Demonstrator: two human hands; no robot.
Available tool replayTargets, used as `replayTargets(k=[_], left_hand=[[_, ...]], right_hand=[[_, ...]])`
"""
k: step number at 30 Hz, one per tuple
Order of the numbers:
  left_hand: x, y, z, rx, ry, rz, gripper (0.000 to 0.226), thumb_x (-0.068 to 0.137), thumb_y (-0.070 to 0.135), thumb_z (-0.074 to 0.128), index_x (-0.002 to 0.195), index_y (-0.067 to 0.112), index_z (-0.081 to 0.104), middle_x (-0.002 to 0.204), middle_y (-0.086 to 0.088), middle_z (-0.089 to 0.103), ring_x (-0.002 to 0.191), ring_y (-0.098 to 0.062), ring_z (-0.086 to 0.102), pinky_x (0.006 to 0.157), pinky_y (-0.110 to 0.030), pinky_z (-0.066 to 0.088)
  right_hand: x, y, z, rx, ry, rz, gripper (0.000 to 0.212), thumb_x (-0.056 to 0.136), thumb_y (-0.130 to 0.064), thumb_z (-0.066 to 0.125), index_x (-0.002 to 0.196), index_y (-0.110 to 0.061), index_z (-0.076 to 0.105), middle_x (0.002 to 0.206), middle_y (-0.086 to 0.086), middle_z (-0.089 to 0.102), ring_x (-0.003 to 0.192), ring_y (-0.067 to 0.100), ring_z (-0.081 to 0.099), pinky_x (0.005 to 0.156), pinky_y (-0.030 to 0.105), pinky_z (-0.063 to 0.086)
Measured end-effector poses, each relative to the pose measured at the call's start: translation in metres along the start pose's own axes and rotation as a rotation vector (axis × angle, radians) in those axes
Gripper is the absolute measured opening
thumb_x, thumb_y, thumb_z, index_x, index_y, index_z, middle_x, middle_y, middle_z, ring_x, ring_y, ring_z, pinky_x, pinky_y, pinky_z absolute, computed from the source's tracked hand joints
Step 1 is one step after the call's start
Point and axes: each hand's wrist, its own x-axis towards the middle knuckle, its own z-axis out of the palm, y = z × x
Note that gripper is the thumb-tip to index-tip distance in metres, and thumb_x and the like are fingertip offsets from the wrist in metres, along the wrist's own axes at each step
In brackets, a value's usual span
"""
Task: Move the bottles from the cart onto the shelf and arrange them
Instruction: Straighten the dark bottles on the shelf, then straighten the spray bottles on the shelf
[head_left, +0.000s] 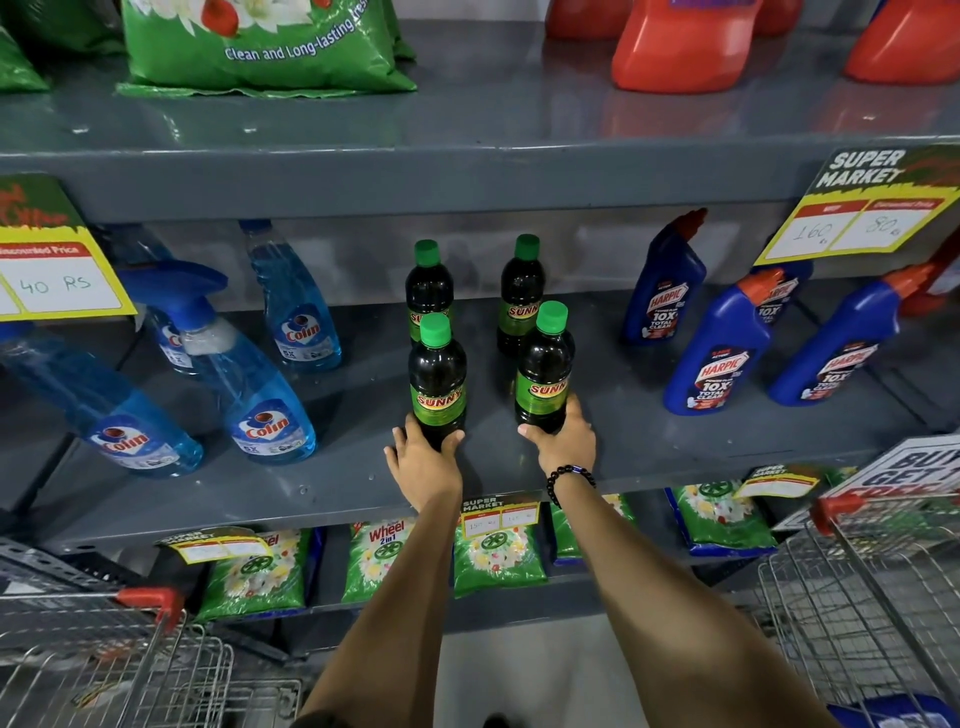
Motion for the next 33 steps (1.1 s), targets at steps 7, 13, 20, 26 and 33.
replayTargets(k=[7,13,20,26,33], left_hand=[[-0.001,0.0,0.001,0.033,0.015,-0.003,0.066,0.082,0.037,0.061,0.137,0.009,0.036,0.145,-0.016,0.042,0.141,-0.026,0.026,0.119,-0.037,0.005],[-0.003,-0.003,-0.006,0.069,-0.042,0.078,0.088,0.078,0.031,0.069,0.145,0.007,0.018,0.149,-0.017,0.035,0.143,-0.026,0.021,0.119,-0.036,0.005],[-0.011,-0.048,-0.053,0.335,-0.069,0.292,0.078,0.086,0.052,0.046,0.144,0.007,0.018,0.153,-0.013,0.028,0.144,-0.025,0.018,0.118,-0.035,0.01],[0.012,-0.106,-0.144,0.384,-0.048,0.291,0.074,0.086,0.05,0.049,0.14,0.003,0.029,0.15,-0.015,0.034,0.142,-0.027,0.022,0.118,-0.035,0.013],[0.054,-0.151,-0.237,0.277,0.032,0.126,0.083,0.082,0.042,0.06,0.14,-0.006,0.024,0.149,-0.026,0.028,0.14,-0.035,0.023,0.117,-0.04,0.017]], right_hand=[[-0.002,0.001,0.0,-0.026,0.011,-0.028,0.075,0.071,-0.023,0.077,0.135,-0.013,0.039,0.127,0.013,0.058,0.121,0.034,0.047,0.095,0.043,0.044],[-0.008,0.006,0.002,-0.004,0.01,0.015,0.105,0.068,-0.02,0.08,0.146,-0.005,0.013,0.149,0.017,0.034,0.14,0.034,0.026,0.114,0.046,0.028],[-0.061,0.009,0.028,-0.228,0.102,-0.03,0.101,0.075,-0.041,0.071,0.145,0.004,0.014,0.155,0.021,0.018,0.145,0.03,0.014,0.12,0.039,0.005],[-0.129,-0.024,0.096,-0.34,0.031,-0.11,0.08,0.086,-0.041,0.056,0.144,0.002,0.019,0.155,0.018,0.019,0.145,0.028,0.013,0.121,0.039,0.004],[-0.179,-0.083,0.179,-0.287,-0.164,-0.197,0.083,0.088,-0.041,0.055,0.146,0.001,0.012,0.156,0.018,0.013,0.146,0.027,0.01,0.121,0.037,0.003]])
